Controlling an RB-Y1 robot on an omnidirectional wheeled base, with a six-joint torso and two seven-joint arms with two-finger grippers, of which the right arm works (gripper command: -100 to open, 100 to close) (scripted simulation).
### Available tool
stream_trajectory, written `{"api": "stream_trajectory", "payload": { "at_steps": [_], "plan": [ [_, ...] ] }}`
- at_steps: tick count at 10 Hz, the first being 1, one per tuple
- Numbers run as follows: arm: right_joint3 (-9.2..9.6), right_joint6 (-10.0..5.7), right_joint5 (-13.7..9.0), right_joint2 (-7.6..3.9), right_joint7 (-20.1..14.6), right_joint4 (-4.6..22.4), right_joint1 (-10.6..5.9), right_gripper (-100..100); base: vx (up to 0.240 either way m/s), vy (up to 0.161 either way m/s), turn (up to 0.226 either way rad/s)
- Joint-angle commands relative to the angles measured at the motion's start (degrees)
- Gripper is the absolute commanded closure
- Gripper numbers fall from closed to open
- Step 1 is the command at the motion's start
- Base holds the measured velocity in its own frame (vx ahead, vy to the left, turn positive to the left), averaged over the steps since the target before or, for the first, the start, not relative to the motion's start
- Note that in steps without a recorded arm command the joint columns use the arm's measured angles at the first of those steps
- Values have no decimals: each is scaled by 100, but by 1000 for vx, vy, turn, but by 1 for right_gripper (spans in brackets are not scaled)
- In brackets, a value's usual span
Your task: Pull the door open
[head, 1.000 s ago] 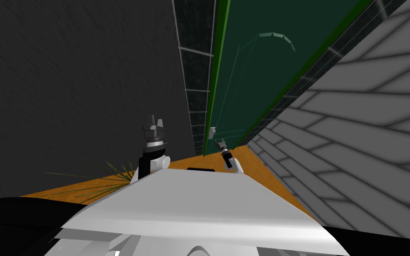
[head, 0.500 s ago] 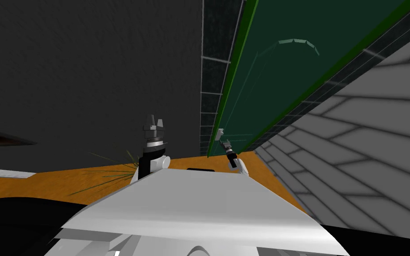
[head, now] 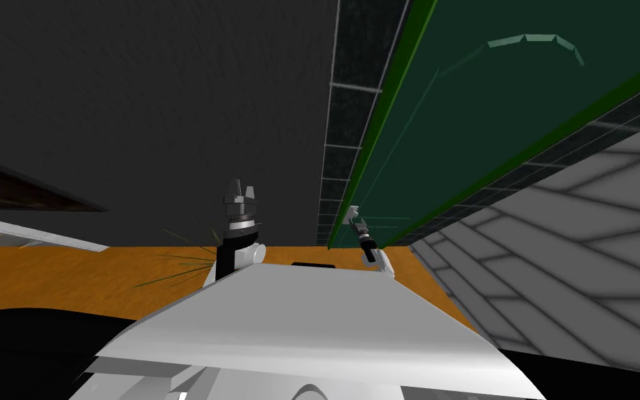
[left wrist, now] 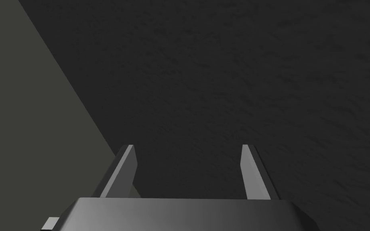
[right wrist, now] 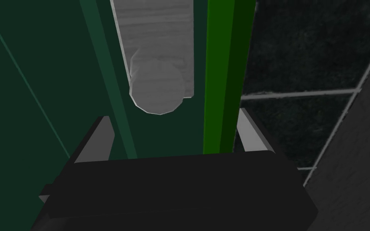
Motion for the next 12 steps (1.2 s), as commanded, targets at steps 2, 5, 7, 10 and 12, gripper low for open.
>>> {"api": "stream_trajectory", "payload": {
  "at_steps": [2,5,7,10,12],
  "plan": [
    [-382,-30,-161,-82,57,241,-144,-100,95,3,237],
    [-572,-79,-243,-104,109,370,-201,-100,97,-10,171],
    [-572,-79,-243,-104,109,370,-201,100,-10,-2,-21],
    [-572,-79,-243,-104,109,370,-201,100,-8,-1,5],
    [-520,-60,-337,-136,-98,353,-185,100,-7,-3,-7]
  ]
}}
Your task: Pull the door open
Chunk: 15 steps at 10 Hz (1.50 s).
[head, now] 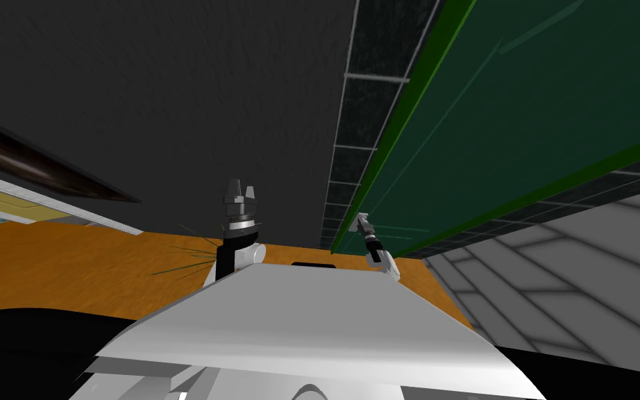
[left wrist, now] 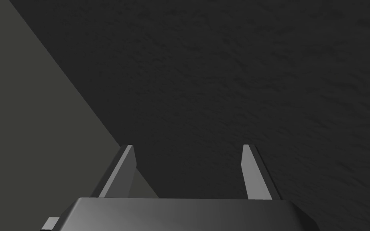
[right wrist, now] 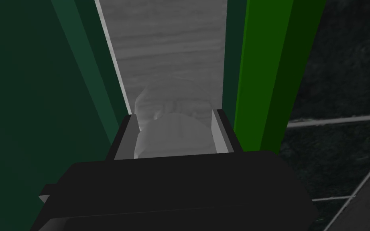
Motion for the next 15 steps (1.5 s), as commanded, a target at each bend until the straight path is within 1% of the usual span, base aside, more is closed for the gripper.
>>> {"api": "stream_trajectory", "payload": {
  "at_steps": [1,5,6,8,9,11,12,13,14,15],
  "plan": [
    [56,3,-84,-16,-204,-18,8,100,-27,-5,-14],
    [261,31,-405,-92,-834,-94,49,100,-40,-9,-17],
    [261,31,-405,-92,-879,-94,49,100,-32,-4,-7],
    [403,51,-627,-144,-1238,-147,78,100,-37,-6,-22],
    [403,51,-627,-144,-1301,-147,78,100,-32,-3,-9],
    [562,73,-875,-202,-1676,-205,110,100,-40,-13,-25],
    [562,73,-875,-202,-1739,-205,110,100,-40,-12,-8],
    [651,85,-1014,-235,-1940,-238,128,100,-47,-17,-15],
    [651,85,-1014,-235,-1969,-238,128,100,-35,-12,-11],
    [740,97,-1154,-268,-2198,-271,146,100,-29,-10,-24]
  ]
}}
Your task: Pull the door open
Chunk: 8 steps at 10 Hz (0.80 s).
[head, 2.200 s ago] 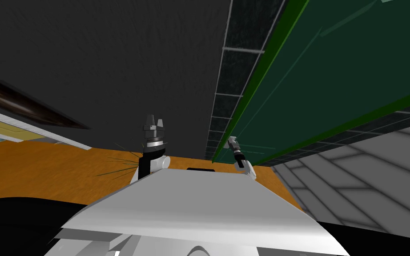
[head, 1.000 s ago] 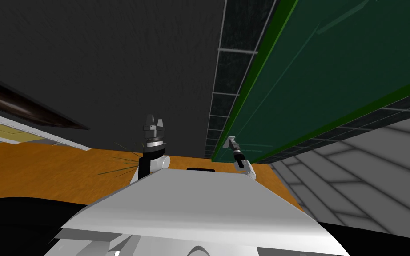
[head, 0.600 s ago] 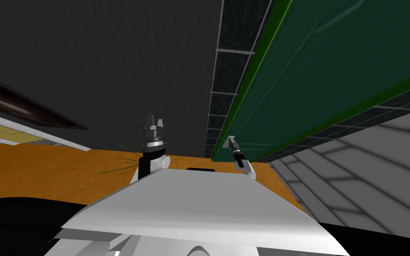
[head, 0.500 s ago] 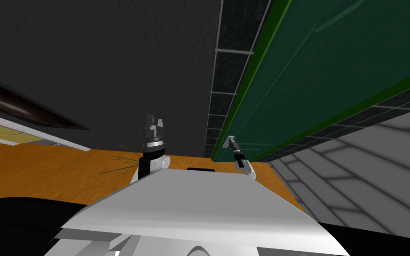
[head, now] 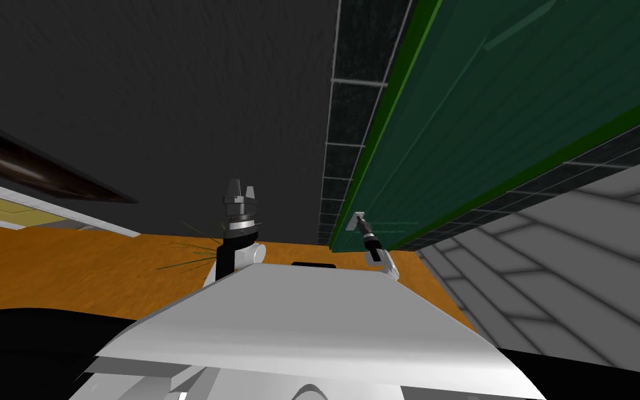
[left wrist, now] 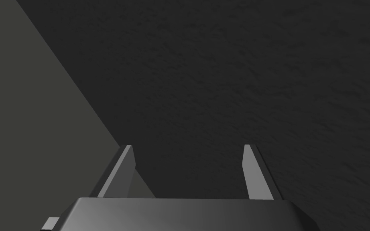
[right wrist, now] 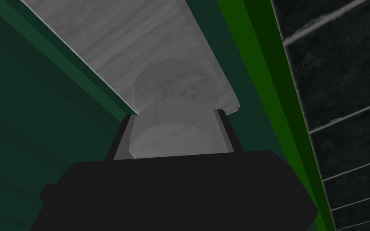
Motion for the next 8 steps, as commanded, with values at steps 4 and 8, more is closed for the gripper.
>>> {"api": "stream_trajectory", "payload": {
  "at_steps": [4,8],
  "plan": [
    [290,9,-378,-70,-621,-122,44,100,-35,-13,-21],
    [610,54,-879,-188,-1295,-240,108,100,-41,-19,-26]
  ]
}}
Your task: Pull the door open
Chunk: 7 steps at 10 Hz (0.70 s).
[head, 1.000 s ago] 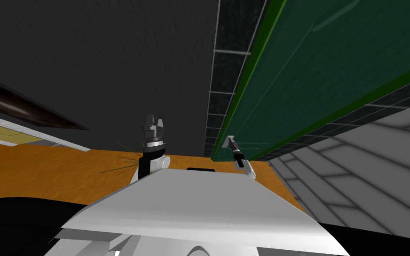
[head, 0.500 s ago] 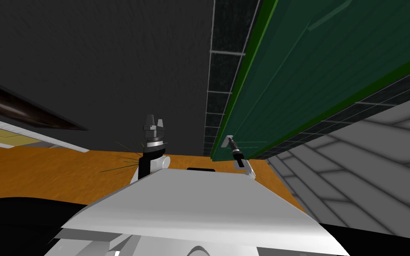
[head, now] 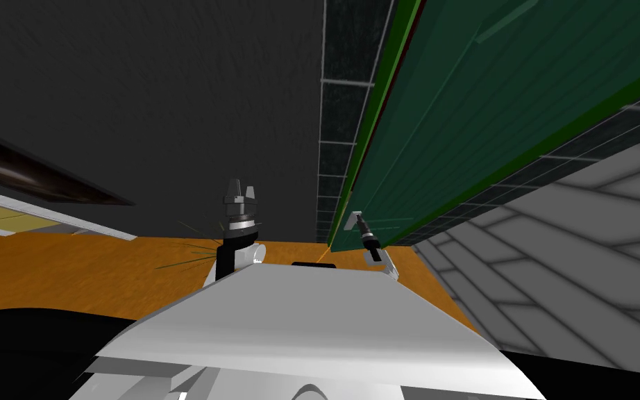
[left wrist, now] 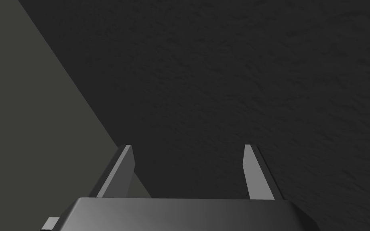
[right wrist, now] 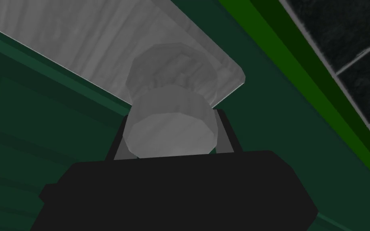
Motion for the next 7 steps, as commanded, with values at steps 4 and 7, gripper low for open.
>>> {"api": "stream_trajectory", "payload": {
  "at_steps": [4,7],
  "plan": [
    [364,-18,-443,-67,-650,-91,16,100,-39,-26,-18],
    [603,15,-816,-155,-1125,-179,64,100,-29,-30,-31]
  ]
}}
